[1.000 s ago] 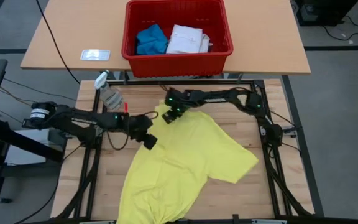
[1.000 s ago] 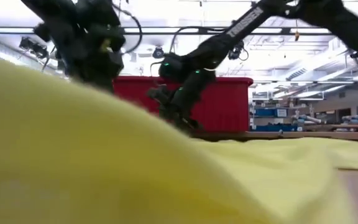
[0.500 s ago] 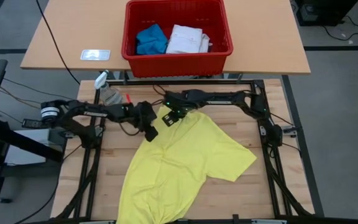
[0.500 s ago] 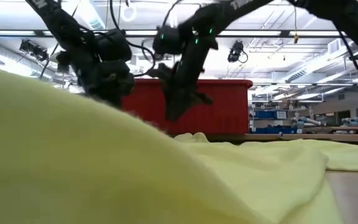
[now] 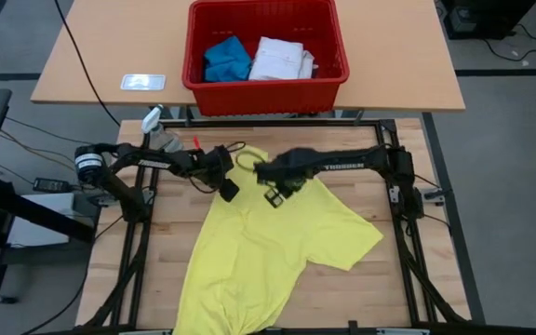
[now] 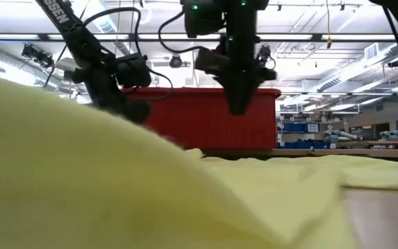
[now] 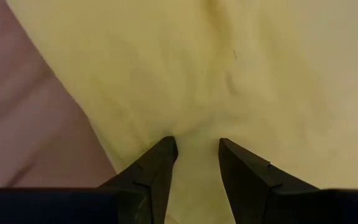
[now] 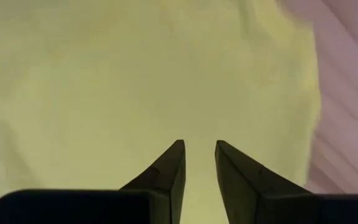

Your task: Fold Laundry from Bin

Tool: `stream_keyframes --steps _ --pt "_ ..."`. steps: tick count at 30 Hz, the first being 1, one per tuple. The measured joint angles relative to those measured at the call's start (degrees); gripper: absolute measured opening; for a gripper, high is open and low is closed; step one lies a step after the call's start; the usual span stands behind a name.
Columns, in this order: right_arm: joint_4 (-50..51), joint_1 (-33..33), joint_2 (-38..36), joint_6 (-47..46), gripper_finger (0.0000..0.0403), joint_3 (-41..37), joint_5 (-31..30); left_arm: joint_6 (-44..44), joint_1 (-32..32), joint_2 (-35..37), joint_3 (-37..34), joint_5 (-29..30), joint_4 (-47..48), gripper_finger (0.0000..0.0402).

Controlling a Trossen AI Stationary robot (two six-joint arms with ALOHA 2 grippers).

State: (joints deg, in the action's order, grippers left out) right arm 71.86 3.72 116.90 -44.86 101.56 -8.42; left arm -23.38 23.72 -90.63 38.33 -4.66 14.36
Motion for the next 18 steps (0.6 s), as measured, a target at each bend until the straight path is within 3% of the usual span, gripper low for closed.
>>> stream_keyframes --steps 4,8,13,18 --pt "-0.36 -3.86 -0.02 -3.77 0.0097 -6.06 -0.68 -0.76 2.57 2.49 -0.36 4.17 4.74 0.0142" --pt "-8.42 -6.7 -0.02 -8.73 0.0097 -14.3 2.88 -3.08 6.38 5.23 -0.75 8.11 7.44 0.0142" --pt "-19.87 -7.23 -0.43 -10.88 0.0094 -23.79 3.82 -3.19 8.82 8.72 -0.98 6.05 9.6 0.0142" --pt "-17.66 -1.73 -2.1 -6.08 0.0089 -29.21 1.71 -3.27 8.36 12.53 -0.96 1.53 13.76 0.0142"
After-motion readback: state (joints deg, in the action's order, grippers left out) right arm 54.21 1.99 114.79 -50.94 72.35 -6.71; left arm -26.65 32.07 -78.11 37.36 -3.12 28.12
